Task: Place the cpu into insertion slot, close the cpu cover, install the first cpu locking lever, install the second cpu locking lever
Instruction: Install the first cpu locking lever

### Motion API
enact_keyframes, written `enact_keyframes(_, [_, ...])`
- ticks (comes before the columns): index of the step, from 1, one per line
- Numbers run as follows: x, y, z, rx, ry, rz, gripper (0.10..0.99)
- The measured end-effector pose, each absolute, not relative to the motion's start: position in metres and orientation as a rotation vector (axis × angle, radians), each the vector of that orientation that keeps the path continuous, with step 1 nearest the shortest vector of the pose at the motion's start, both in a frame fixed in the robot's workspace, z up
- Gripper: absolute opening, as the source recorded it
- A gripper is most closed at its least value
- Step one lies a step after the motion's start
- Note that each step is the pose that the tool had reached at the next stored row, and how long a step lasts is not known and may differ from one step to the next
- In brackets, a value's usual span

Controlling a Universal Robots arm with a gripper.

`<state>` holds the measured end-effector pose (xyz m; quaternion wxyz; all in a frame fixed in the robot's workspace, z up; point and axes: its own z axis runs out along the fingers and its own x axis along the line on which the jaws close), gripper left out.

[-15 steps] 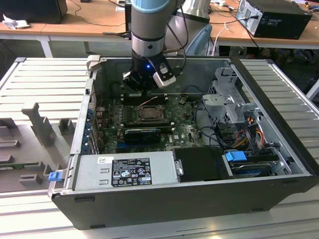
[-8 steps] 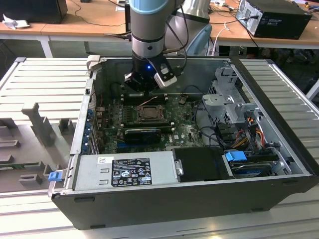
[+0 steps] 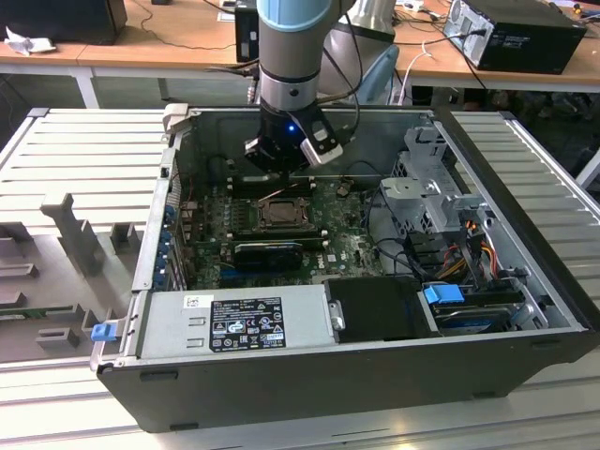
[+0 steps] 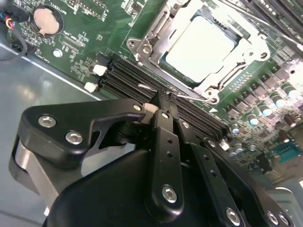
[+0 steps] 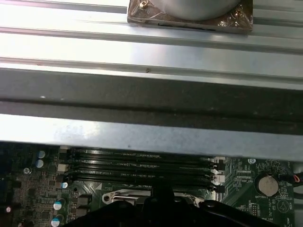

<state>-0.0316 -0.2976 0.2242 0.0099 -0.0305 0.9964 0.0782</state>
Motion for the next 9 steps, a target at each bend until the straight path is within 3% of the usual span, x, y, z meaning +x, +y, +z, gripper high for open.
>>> enact_keyframes(9, [-0.0218, -0.2948, 0.2154, -0.101, 3.111, 0.244, 0.106])
